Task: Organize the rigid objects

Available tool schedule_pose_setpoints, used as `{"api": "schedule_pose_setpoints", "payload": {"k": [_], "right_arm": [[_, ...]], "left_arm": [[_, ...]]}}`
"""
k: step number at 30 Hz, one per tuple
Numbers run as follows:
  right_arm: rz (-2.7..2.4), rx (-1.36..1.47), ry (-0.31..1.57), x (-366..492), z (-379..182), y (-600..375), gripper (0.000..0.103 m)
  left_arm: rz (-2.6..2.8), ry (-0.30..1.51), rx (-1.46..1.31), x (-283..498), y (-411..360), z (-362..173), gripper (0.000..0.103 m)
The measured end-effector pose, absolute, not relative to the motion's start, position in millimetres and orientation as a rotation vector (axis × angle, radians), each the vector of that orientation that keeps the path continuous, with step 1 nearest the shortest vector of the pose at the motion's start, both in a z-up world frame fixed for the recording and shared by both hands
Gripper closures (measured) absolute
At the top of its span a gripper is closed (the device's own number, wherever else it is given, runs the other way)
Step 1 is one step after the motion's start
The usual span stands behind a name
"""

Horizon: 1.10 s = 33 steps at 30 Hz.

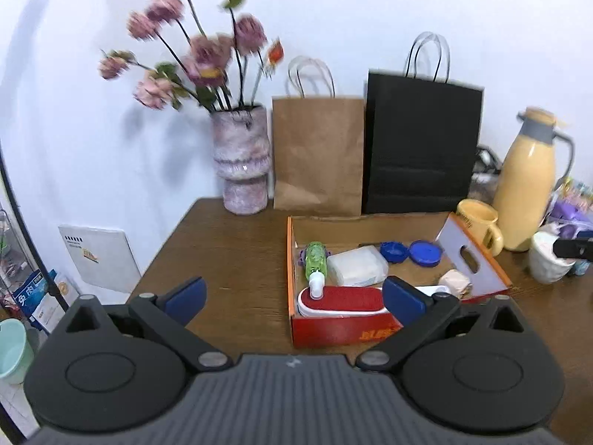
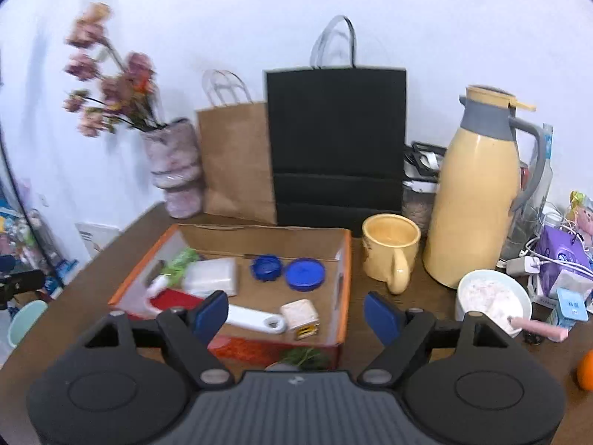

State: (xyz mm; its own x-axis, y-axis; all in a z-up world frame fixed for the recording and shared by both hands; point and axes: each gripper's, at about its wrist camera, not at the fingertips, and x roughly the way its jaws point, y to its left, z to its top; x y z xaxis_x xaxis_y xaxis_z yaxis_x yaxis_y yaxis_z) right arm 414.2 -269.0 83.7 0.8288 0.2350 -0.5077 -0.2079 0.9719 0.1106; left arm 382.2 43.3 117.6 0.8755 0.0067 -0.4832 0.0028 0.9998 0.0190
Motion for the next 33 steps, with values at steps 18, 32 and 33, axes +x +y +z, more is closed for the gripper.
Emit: {"api": "schedule_pose_setpoints", "payload": {"k": [18,32,33], "right_arm": [[0.198,0.040,0.224,95.1,-29.1,-210.2,0.011],[0.216,0.013,0.170,29.7,-51.0,-197.1,0.010],[0.215,0.015,0.167,29.4,-50.2,-197.8,0.010]], "left_arm": [[0.104,0.119,0.138,74.2,-2.9,6.4,0.000],[-0.007,0.201,0.072,41.3,-8.3,-6.1,0.000],[-0.006,0.201,0.067,42.0,-6.8,-5.3,0.000]]}}
